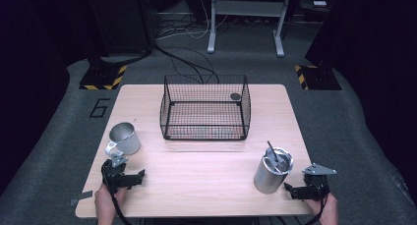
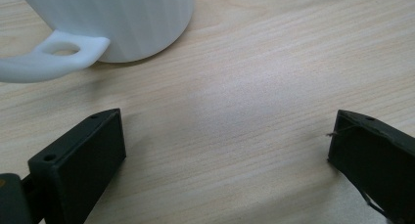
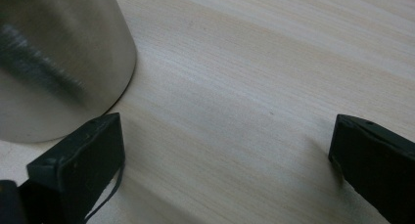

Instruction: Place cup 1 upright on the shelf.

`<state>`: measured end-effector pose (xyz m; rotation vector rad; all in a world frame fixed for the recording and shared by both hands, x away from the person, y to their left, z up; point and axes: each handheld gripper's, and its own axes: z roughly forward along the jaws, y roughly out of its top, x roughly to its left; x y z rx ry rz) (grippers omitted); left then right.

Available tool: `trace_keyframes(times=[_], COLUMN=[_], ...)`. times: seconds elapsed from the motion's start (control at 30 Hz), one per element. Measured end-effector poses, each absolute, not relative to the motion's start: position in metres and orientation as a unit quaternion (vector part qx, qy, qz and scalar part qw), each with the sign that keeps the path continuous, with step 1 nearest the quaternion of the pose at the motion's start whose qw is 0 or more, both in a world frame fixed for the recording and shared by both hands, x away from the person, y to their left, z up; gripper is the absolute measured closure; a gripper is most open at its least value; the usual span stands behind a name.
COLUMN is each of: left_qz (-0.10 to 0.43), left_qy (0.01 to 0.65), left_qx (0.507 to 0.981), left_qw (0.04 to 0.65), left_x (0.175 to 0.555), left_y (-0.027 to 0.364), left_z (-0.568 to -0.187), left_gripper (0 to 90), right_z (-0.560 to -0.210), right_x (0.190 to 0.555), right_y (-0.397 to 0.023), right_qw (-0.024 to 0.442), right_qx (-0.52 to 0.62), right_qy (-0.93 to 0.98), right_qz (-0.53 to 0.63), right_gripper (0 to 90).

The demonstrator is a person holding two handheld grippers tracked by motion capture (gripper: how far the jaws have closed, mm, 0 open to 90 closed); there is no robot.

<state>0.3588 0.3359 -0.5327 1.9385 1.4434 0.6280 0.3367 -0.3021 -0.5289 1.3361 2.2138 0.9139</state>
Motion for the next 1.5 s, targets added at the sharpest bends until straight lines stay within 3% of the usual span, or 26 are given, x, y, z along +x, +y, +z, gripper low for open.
trace_keyframes(times=[0.9, 1.5], left_qz=[0.239, 0.239], left_qy=[0.551, 0.550], left_qx=[0.735, 0.735], left_qw=[0.317, 0.316], left_x=[0.359, 0.359], left_y=[0.335, 0.335], left_z=[-0.533, -0.533], left_gripper=[0.3, 0.3], right_z=[-0.524, -0.491], right_x=[0.331, 0.310], right_y=[-0.297, -0.274], right_qw=[0.199, 0.179], right_qx=[0.487, 0.464], right_qy=[0.788, 0.799], right_qz=[0.321, 0.339], right_gripper=[0.0, 0.1])
